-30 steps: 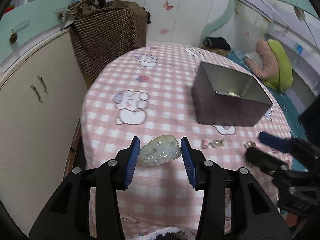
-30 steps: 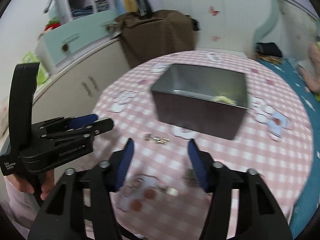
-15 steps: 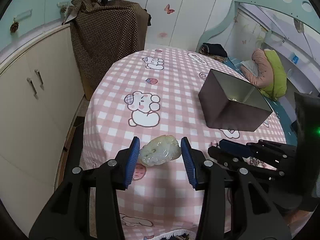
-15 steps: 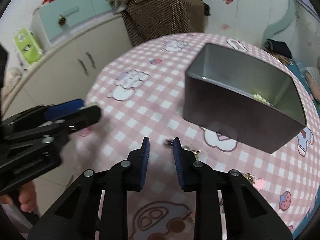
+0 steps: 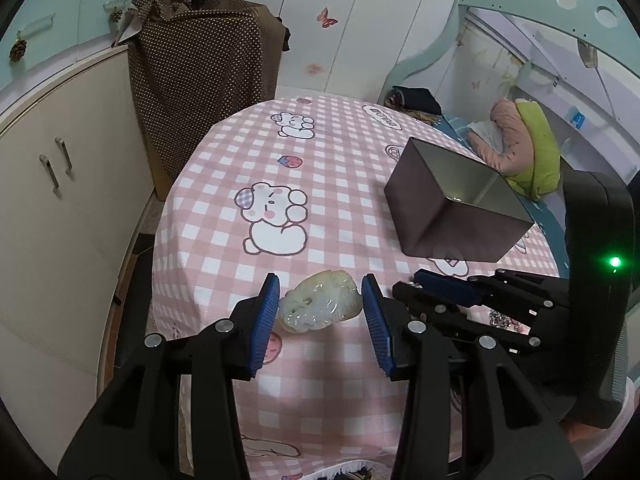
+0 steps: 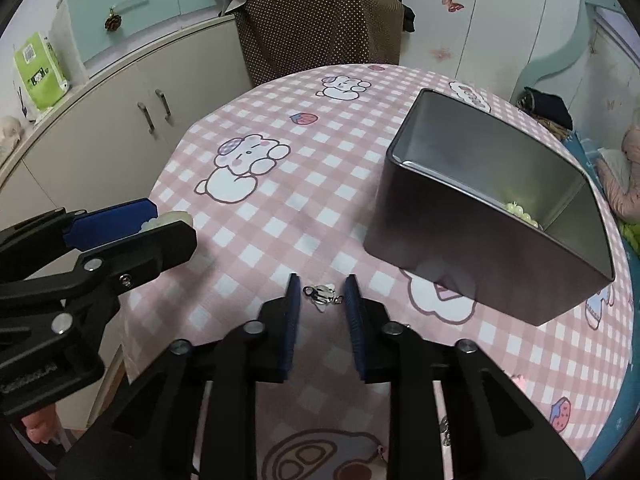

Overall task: Organize jewelry
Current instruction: 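Lower the jade pendant into the box with the left tool while the right tool drops the earring in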

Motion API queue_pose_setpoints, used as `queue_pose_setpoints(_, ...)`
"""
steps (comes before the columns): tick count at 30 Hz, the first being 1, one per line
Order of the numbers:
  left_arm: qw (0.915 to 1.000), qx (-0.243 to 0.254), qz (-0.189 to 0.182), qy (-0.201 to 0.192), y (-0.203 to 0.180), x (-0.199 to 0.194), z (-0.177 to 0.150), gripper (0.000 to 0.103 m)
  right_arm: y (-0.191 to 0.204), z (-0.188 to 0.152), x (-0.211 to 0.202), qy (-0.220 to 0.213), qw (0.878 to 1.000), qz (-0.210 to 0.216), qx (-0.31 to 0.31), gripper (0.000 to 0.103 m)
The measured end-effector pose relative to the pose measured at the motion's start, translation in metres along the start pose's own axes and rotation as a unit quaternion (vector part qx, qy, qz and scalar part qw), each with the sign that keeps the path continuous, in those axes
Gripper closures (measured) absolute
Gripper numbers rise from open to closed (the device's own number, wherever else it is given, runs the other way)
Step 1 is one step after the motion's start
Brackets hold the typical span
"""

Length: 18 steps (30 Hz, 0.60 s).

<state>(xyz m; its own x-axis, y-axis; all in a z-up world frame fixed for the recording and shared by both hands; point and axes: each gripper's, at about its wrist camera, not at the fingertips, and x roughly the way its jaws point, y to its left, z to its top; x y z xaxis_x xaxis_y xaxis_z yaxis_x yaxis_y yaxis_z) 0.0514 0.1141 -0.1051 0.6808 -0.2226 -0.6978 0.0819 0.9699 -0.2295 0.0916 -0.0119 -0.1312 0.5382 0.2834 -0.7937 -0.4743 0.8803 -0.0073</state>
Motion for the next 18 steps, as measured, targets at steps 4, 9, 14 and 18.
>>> queue_pose_setpoints(4, 1.0000, -0.004, -0.004, 0.003, 0.001, 0.001, -0.001, 0.060, 0.001, 0.000, 0.000, 0.000, 1.000, -0.002, -0.003, 0.088)
queue_pose_setpoints(9, 0.9999, -0.002, -0.014, 0.005, -0.002, 0.001, 0.000, 0.060, -0.005, -0.001, -0.008, -0.006, 1.000, 0.006, 0.015, 0.088)
queue_pose_setpoints(14, 0.9997, 0.008, -0.022, 0.005, -0.011, 0.003, 0.004, 0.060, -0.017, -0.003, -0.029, -0.030, 0.999, 0.004, 0.033, 0.088)
queue_pose_setpoints(18, 0.9994, 0.021, -0.028, 0.006, -0.023, 0.006, 0.007, 0.060, -0.032, -0.006, -0.043, -0.045, 0.998, -0.006, 0.051, 0.088)
